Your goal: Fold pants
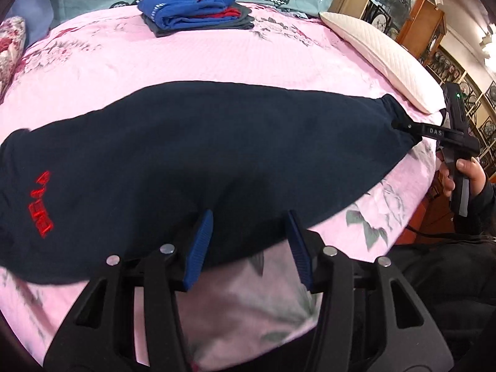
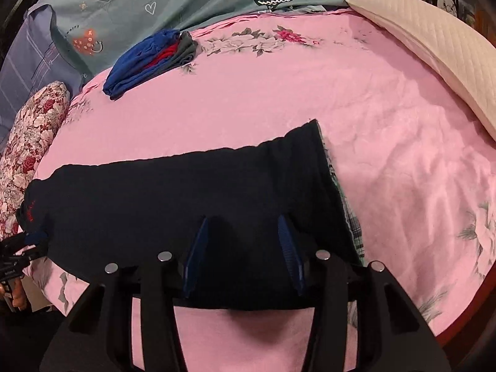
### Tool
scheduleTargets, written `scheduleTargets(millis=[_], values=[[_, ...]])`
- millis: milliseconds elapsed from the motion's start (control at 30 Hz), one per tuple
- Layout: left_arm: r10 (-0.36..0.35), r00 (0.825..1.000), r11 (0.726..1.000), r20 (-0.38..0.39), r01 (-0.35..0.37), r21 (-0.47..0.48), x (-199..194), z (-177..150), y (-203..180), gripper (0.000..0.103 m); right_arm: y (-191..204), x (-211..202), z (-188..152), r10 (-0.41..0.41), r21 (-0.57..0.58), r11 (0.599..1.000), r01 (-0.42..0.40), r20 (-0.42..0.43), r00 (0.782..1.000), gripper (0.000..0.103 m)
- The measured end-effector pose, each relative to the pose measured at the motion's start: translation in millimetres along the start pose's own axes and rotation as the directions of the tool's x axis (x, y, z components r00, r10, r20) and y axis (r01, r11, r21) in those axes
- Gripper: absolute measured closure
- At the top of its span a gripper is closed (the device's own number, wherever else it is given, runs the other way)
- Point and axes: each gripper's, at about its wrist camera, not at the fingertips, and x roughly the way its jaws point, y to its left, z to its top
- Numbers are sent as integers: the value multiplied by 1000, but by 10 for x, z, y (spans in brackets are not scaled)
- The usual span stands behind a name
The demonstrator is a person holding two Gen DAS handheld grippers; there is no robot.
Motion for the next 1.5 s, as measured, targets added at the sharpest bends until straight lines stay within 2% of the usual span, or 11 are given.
scheduleTargets(millis=[300,400,533,667,833,900,1067,1167,1300,1433,1500], values=[[240,965,966,103,-226,-128,-406,120,647,41,1816,511,829,436,-180,868,-463,-171,883,35],[321,946,923,46,-301,-242,-440,-47,1112,44,2350,1100,994,442,-160,847,-507,-319,839,35],[251,966,921,57,-221,-322,-616,-308,1553,81,2728,1723,1040,431,-103,838,-536,-479,765,35],[265,963,919,46,-238,-314,-682,-282,1502,81,2947,1825,832,444,-33,803,-596,-634,633,34],[228,963,970,141,-212,-119,-687,11,881,37,3038,1646,744,464,20,755,-656,-723,512,30],[205,970,978,129,-197,-69,-548,90,762,36,3055,1633,724,498,96,737,-669,-746,442,27],[246,969,962,20,-242,-127,8,139,1024,37,3072,1744,529,472,137,749,-648,-797,378,24],[259,966,962,27,-255,-100,-6,82,986,37,3074,1736,545,477,127,745,-655,-789,388,24],[247,969,964,28,-243,-108,-33,58,1027,37,3152,1753,729,490,57,753,-655,-712,503,24],[253,967,962,32,-248,-114,-35,55,987,37,3191,2014,722,542,141,746,-651,-696,471,24],[248,968,963,33,-243,-119,-47,38,985,37,3168,2059,756,579,150,737,-660,-644,501,25]])
